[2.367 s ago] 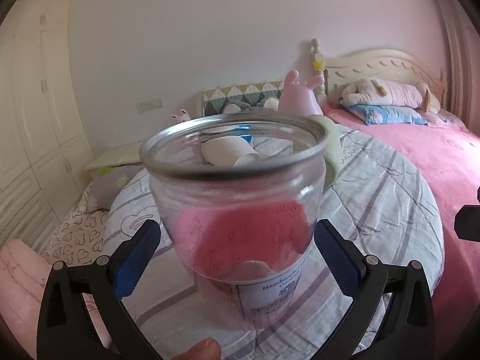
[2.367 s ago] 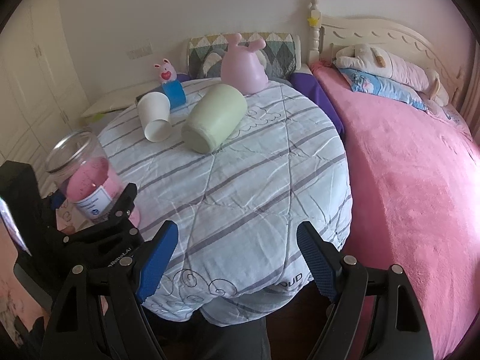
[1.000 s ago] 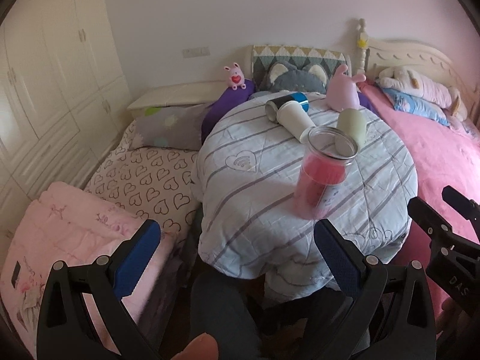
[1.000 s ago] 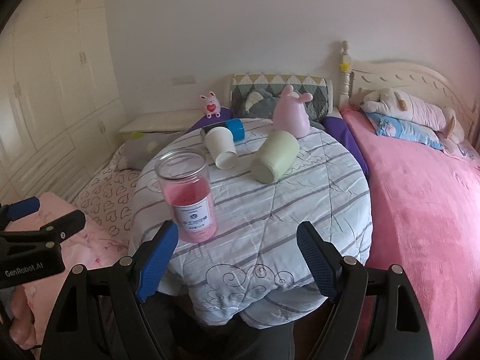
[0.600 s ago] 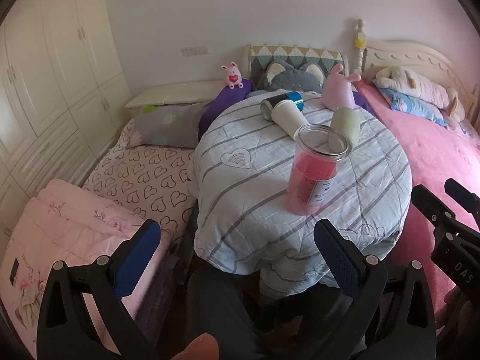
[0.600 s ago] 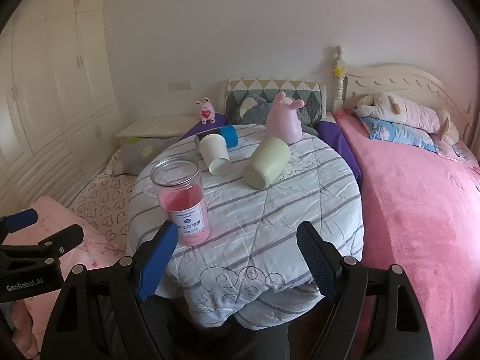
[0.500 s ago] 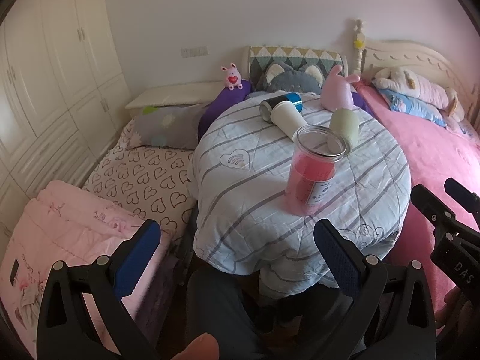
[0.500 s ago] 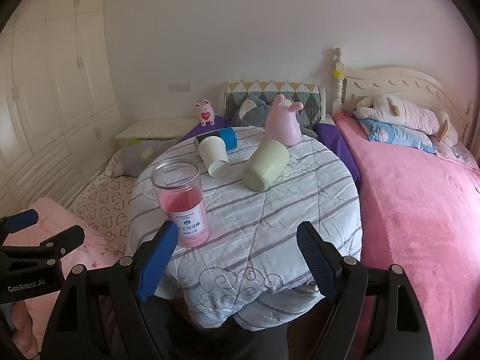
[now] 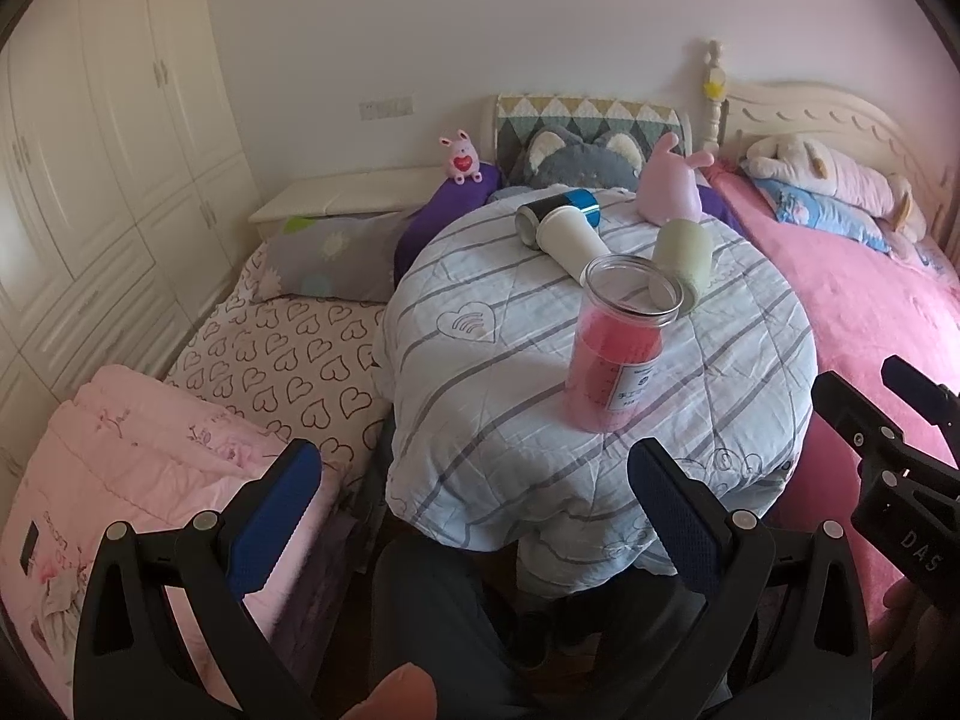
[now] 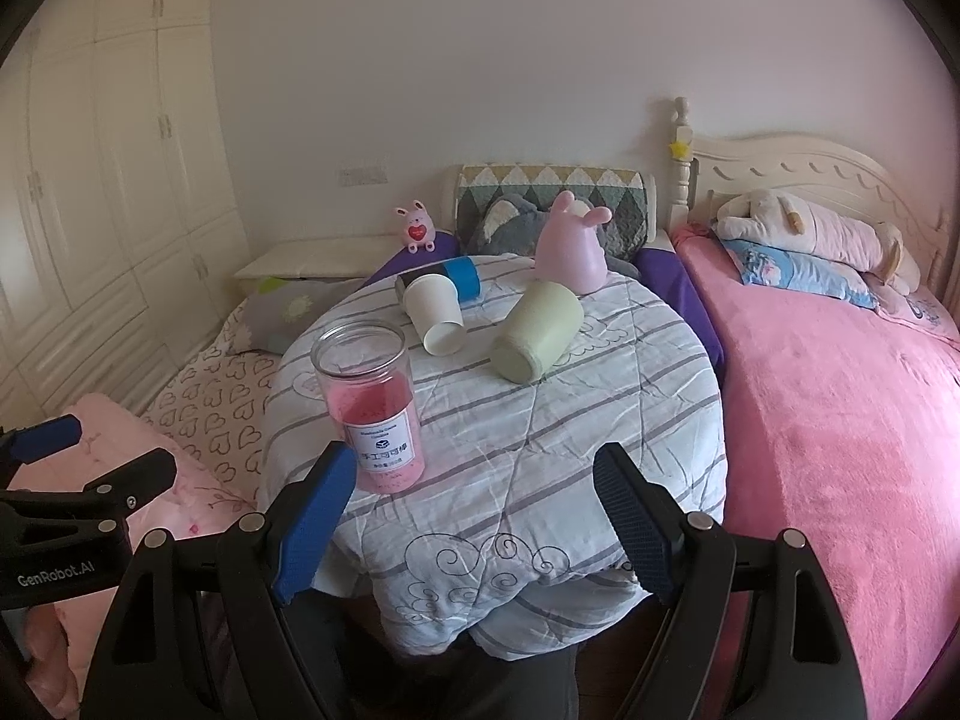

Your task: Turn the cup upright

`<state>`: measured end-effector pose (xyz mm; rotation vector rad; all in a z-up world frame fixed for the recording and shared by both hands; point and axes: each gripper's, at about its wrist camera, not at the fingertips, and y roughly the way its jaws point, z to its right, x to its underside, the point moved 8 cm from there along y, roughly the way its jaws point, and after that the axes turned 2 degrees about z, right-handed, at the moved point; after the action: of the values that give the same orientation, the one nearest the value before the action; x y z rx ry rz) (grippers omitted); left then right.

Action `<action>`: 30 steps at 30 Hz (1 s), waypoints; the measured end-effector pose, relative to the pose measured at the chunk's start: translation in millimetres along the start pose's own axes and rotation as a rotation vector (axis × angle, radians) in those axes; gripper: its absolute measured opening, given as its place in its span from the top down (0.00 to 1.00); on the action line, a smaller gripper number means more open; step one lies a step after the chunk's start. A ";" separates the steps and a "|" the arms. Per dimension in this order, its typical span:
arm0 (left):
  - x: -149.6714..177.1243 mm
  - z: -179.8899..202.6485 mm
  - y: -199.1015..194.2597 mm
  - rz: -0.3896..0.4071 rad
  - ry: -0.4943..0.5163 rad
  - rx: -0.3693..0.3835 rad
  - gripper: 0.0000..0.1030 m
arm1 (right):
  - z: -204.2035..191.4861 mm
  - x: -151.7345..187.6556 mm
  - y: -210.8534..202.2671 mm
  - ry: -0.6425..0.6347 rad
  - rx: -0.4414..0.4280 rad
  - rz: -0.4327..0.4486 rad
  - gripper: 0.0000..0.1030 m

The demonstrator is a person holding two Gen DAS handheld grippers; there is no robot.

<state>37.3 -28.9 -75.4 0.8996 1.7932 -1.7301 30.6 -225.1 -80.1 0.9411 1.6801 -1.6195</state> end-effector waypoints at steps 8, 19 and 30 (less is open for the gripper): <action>0.6 0.9 -1.6 0.002 0.001 -0.002 0.00 | -0.6 -0.3 0.2 0.001 -0.003 0.000 0.20; -1.1 0.7 -4.4 0.006 0.008 -0.007 0.00 | -1.5 -2.0 1.4 0.000 -0.013 -0.002 0.20; -3.0 -0.4 -5.0 0.001 0.005 0.003 0.00 | -1.2 -2.5 1.4 0.002 -0.016 -0.003 0.20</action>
<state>35.6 -28.8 -69.8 0.9071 1.7932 -1.7319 33.2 -224.0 -78.8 0.9326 1.6947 -1.6050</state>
